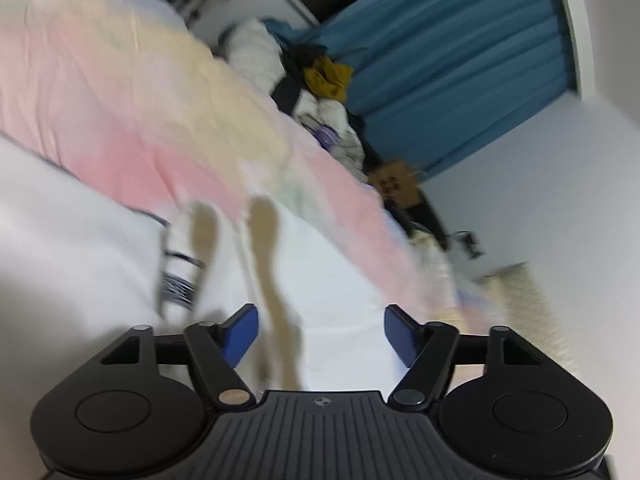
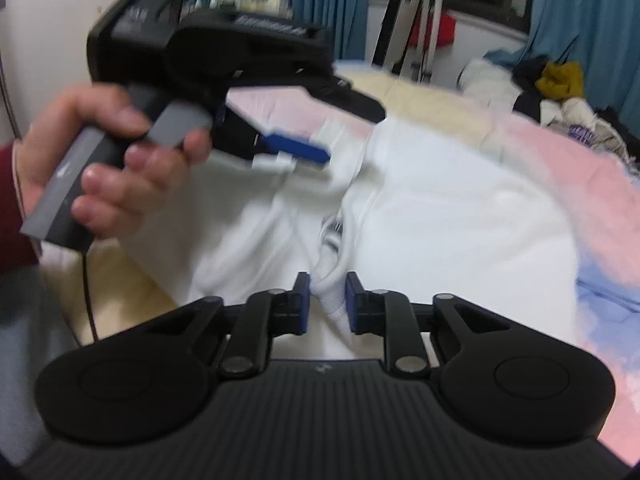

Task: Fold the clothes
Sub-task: 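Open the right gripper and release the cuff onto the pants, then close the left gripper on the ribbed cuffs of the white sweatpants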

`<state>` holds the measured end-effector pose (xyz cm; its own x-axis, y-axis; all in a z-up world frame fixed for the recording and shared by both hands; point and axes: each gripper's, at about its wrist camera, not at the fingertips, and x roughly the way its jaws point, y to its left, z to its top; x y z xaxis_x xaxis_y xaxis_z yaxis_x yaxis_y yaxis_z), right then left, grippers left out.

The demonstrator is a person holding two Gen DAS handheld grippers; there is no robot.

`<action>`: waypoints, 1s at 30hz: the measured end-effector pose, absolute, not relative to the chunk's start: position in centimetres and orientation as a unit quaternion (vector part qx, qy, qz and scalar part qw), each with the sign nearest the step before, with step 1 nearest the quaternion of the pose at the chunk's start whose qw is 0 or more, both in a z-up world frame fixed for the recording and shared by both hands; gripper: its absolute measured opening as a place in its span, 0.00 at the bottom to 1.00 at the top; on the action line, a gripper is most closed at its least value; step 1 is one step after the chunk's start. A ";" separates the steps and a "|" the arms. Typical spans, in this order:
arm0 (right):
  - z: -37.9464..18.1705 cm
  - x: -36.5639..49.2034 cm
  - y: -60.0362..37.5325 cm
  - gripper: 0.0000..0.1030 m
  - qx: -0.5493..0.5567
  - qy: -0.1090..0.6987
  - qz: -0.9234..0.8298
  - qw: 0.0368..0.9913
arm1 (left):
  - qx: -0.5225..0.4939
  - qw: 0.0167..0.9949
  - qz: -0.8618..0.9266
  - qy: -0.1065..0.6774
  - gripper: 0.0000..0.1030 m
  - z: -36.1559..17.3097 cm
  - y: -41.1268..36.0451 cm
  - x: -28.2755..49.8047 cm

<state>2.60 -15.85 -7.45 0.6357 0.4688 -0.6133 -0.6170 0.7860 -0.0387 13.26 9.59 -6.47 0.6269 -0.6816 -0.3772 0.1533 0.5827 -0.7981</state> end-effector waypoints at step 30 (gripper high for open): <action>-6.0 3.1 -17.3 0.17 0.033 0.277 0.414 0.866 | -0.385 0.828 -0.223 0.341 0.11 -7.9 9.0 18.7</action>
<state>3.14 -17.28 -6.02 0.5034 0.7363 -0.4522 -0.6996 0.6544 0.2868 18.74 9.04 -7.94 0.6680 -0.6316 -0.3936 0.1057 0.6040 -0.7899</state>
